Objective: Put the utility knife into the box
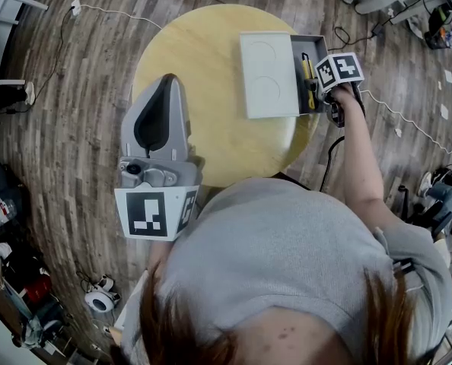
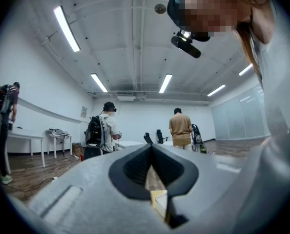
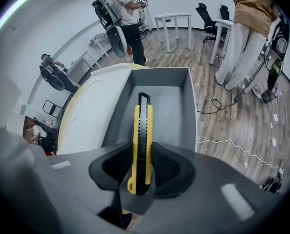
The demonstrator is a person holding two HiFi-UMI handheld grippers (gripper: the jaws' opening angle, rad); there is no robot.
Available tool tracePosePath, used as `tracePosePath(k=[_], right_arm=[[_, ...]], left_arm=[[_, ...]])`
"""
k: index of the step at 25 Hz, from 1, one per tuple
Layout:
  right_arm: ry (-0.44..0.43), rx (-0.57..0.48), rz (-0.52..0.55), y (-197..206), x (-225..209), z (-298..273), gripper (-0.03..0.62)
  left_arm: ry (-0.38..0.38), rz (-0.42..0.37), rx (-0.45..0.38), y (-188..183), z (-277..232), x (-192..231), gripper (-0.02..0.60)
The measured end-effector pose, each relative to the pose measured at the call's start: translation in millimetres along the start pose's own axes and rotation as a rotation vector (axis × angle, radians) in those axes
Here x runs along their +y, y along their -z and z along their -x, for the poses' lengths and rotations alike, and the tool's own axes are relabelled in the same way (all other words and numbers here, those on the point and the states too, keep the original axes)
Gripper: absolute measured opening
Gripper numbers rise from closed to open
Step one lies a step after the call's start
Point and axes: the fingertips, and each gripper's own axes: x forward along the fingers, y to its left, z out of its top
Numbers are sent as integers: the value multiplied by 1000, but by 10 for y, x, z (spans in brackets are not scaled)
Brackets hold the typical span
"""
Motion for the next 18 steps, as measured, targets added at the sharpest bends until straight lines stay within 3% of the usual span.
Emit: tracePosePath(k=[18], right_arm=[[3, 40, -43, -7, -35, -178, 121]], left_arm=[[-24, -8, -2, -56, 110, 73, 2]])
